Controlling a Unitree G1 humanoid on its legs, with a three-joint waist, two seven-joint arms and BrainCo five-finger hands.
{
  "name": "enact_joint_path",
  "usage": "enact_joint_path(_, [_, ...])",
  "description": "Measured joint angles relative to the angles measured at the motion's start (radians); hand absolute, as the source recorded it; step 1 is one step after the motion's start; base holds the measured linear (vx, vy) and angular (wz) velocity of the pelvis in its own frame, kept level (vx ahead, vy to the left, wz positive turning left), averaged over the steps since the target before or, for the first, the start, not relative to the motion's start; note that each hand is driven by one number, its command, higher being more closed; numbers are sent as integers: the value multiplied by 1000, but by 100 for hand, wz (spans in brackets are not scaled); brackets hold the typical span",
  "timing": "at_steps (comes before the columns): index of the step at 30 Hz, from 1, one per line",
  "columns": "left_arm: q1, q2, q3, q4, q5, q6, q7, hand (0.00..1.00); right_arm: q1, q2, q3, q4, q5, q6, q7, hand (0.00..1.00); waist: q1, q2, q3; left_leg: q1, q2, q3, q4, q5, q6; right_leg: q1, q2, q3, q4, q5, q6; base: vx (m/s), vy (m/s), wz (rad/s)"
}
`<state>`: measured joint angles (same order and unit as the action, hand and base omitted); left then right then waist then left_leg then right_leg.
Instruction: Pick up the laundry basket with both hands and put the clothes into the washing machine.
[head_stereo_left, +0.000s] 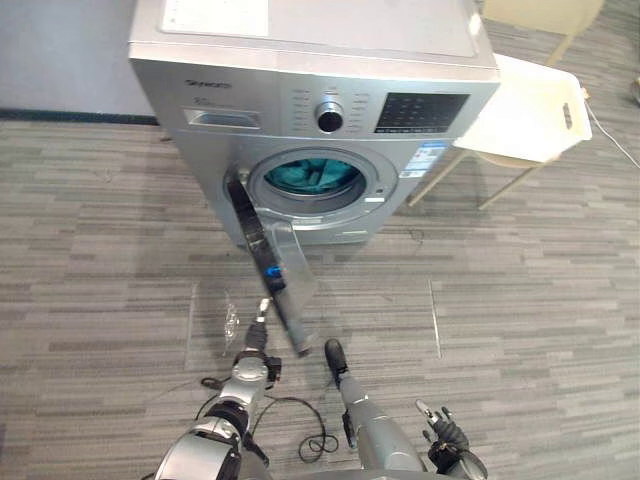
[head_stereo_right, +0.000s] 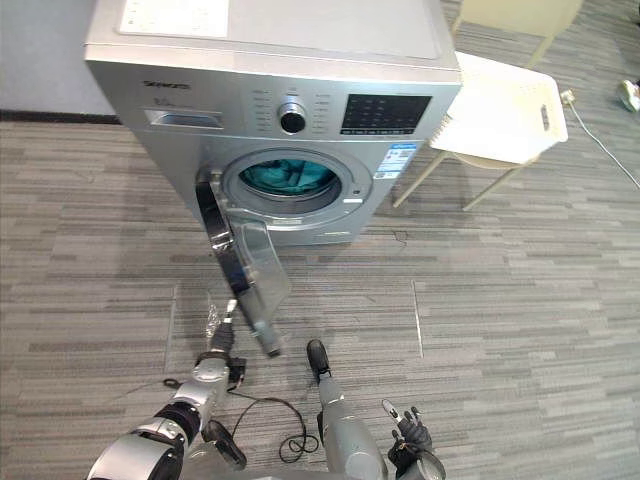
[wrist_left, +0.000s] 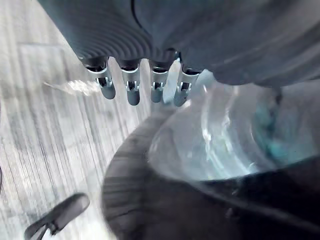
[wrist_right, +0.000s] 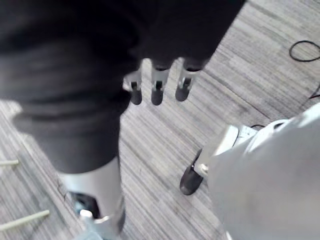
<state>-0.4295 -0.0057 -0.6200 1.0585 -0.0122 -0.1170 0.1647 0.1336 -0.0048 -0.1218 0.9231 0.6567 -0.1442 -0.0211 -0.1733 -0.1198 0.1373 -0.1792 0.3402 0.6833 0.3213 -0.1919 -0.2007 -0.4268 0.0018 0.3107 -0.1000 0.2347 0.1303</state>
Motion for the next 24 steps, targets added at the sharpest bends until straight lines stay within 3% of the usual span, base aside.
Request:
enact_joint_path(3, [-69, -76, -165, -62, 43, -26, -54, 0, 18, 2, -5, -4, 0, -1, 3, 0, -33, 18, 6, 24, 7, 38, 11, -26, -6, 8, 11, 29, 0, 4, 5, 9, 11, -36])
enact_joint_path(11, [-103, -94, -198, -88, 26, -49, -74, 0, 49, 5, -48, 14, 0, -4, 3, 0, -30, 69, 8, 90, -8, 47, -29, -29, -7, 59, 10, 40, 0, -9, 22, -9, 10, -5])
enact_joint_path(16, [-50, -53, -188, -76, 47, -47, -76, 0, 48, -9, -63, 38, 0, -4, 2, 0, -32, 96, -4, 91, -29, 9, -37, -25, -4, 85, -20, -2, 0, -11, 24, -75, -15, 27])
enact_joint_path(19, [-1, -19, -121, -42, 69, -45, -76, 0, 46, -22, -67, 46, -3, -3, 1, 0, -28, 123, -21, 89, -48, -13, -43, -19, 3, 96, -44, -22, 0, -11, 23, -82, -17, 24])
enact_joint_path(24, [90, 51, 27, 23, 105, -40, -74, 0, 24, -29, -67, 77, -8, -3, -3, 0, -24, 128, -30, 87, -64, -52, -47, -13, 12, 122, -69, -63, 0, -16, 17, -112, -61, 28])
